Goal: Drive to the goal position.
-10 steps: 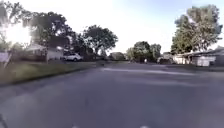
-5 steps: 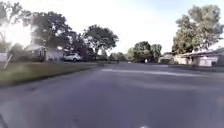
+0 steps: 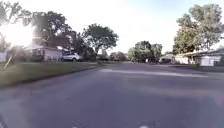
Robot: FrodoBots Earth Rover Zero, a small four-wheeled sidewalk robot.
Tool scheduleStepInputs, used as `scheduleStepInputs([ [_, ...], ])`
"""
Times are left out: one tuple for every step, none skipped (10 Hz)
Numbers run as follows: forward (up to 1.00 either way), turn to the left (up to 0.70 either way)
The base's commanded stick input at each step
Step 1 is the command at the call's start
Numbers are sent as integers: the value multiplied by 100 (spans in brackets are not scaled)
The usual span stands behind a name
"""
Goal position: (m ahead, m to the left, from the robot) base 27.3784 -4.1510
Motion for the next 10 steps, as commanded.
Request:
scheduleStepInputs([
  [100, 0],
  [100, 0],
  [100, 0],
  [100, 0],
  [100, 0],
  [100, 0],
  [100, 0],
  [100, 0],
  [100, 0],
  [100, 0],
])
